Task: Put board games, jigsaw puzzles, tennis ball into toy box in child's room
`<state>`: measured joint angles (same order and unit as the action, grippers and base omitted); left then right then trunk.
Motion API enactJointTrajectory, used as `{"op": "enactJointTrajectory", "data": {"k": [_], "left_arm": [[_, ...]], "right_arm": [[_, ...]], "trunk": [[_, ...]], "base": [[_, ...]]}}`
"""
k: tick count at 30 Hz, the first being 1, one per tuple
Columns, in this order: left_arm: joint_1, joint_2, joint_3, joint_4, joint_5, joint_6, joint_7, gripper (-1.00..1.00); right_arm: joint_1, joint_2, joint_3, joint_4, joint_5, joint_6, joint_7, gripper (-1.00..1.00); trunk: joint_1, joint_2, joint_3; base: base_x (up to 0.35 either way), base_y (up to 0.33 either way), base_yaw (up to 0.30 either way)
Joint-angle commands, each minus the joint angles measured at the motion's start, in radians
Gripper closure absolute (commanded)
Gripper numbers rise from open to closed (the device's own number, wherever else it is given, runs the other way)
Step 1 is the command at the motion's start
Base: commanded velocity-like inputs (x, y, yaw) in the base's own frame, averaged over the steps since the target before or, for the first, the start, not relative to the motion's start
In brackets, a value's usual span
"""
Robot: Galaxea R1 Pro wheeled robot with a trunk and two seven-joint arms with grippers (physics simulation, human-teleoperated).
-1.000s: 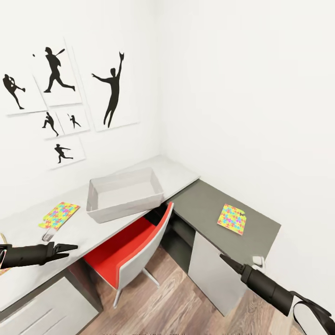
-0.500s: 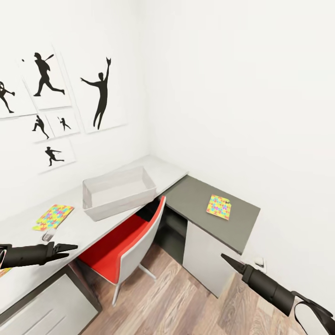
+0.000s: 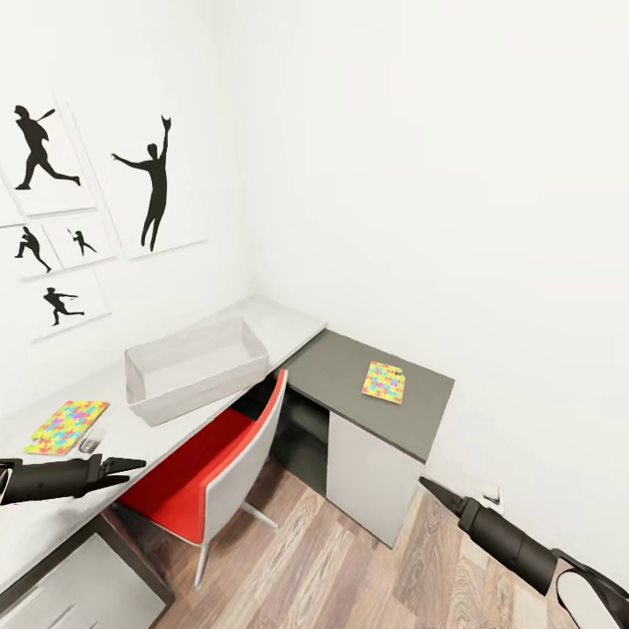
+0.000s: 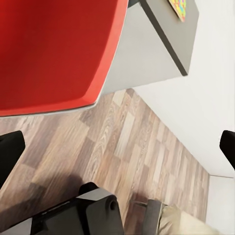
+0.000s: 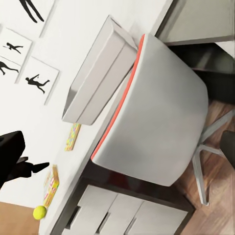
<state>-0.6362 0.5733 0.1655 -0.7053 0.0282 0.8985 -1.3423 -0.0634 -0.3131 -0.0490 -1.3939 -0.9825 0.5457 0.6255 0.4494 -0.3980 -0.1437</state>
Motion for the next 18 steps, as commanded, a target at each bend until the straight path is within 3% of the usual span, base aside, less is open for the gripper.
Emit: {"op": "enactJointTrajectory", "data": {"k": [1, 18], "left_arm": [[0.000, 0.000, 0.000, 0.000, 0.002, 0.010, -0.002, -1.00], [0.000, 0.000, 0.000, 0.000, 0.001, 0.010, -0.001, -1.00]], "right_arm": [[-0.001, 0.000, -0.001, 0.001, -0.007, 0.008, 0.000, -1.00], [-0.001, 0.000, -0.002, 0.013, -0.007, 0.008, -0.004, -1.00]], "trunk": [[0.001, -0.002, -0.001], [0.001, -0.002, 0.008]], "base": [[-0.004, 0.002, -0.218], [-0.001, 0.000, -0.155]]}}
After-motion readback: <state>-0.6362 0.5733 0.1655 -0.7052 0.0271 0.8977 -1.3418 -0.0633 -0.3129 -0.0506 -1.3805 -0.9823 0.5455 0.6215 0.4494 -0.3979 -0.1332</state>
